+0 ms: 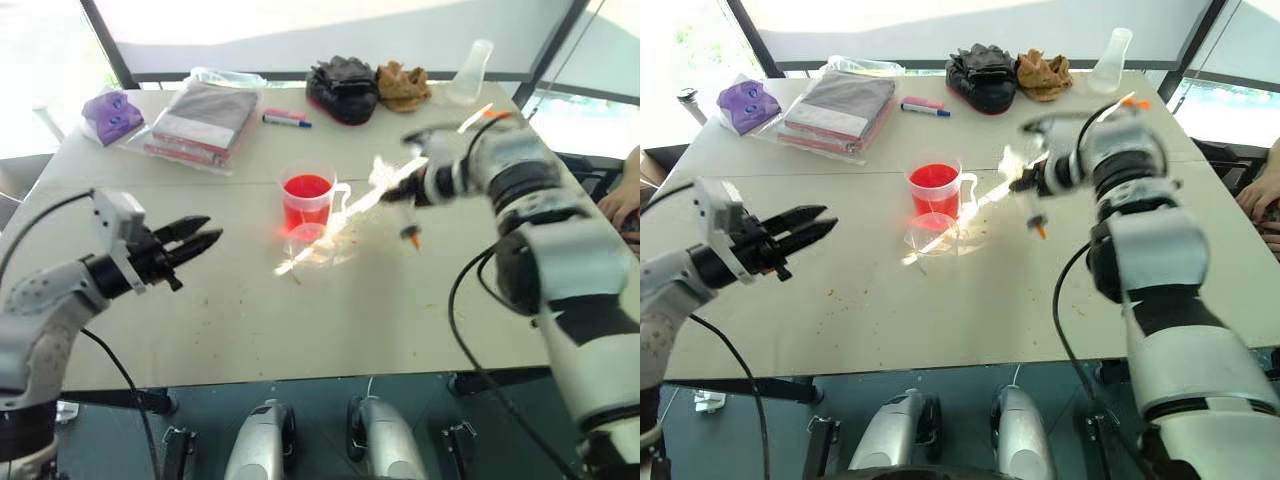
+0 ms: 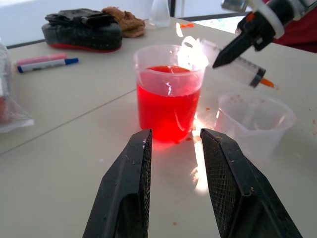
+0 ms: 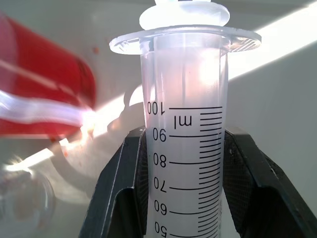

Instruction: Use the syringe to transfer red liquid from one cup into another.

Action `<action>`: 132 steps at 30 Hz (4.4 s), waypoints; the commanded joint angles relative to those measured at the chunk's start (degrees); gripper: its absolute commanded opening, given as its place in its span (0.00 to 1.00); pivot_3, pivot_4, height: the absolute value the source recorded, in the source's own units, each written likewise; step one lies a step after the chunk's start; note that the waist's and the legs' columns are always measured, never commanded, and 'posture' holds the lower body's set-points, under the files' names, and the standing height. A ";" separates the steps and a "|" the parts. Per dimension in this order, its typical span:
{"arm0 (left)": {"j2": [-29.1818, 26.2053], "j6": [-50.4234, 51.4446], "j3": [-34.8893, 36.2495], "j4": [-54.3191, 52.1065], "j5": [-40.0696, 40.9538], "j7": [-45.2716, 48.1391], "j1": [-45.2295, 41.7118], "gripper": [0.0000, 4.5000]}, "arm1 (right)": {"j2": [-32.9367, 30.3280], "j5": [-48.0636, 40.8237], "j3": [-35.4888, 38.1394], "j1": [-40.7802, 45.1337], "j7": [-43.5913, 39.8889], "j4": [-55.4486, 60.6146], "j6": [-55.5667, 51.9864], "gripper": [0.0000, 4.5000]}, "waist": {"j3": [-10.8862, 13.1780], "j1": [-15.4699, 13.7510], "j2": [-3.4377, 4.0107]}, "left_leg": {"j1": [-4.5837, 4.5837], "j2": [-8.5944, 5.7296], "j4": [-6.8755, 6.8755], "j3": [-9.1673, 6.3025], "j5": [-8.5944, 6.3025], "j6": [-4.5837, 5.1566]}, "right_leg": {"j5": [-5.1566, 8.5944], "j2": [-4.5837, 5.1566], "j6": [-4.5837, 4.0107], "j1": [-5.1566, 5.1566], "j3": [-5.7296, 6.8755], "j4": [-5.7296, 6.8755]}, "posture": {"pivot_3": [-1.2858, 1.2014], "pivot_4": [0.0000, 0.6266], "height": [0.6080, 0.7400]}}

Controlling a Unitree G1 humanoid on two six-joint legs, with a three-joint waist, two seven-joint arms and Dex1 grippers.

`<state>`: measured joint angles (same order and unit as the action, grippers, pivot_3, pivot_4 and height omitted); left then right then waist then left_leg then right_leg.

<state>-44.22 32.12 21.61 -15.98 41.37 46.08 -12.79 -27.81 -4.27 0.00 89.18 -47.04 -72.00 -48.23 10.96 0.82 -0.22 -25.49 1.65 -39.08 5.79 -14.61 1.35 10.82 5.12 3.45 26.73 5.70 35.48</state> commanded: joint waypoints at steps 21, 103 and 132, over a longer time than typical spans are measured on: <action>5.76 -22.05 -10.59 63.77 -15.77 21.29 -63.73 0.36 | 26.00 -13.69 5.34 -19.64 0.93 36.37 47.25 0.32 | -0.08 0.27 -0.30 | 0.06 0.10 0.02 0.22 0.17 -0.32 | -0.06 -0.32 0.14 -0.27 0.01 -0.15 | 0.52 0.24 1.00; 20.05 -35.04 -4.51 80.12 -23.01 15.90 -75.42 0.36 | 32.21 -6.62 -2.92 -34.20 2.35 32.39 54.92 0.32 | -0.08 0.31 -0.31 | 0.18 0.14 -0.13 0.17 0.22 -0.38 | -0.06 -0.33 0.14 -0.21 -0.08 0.41 | 0.52 0.24 1.00; 6.91 -22.59 -10.43 59.12 -25.26 27.66 -54.71 0.36 | 28.56 -12.16 5.90 -23.63 6.93 31.20 54.72 0.32 | -0.08 0.40 -0.30 | 0.24 0.17 -0.13 0.19 0.25 -0.43 | -0.06 -0.33 0.13 -0.15 -0.22 0.59 | 0.52 0.24 1.00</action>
<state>-35.95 8.51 10.23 48.01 14.38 74.17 -66.70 0.42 -15.39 5.77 64.37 -39.89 -43.05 5.81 10.87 1.22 -0.53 -25.25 1.83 -39.22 5.98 -14.35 0.92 10.75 4.79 3.58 26.58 5.48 36.07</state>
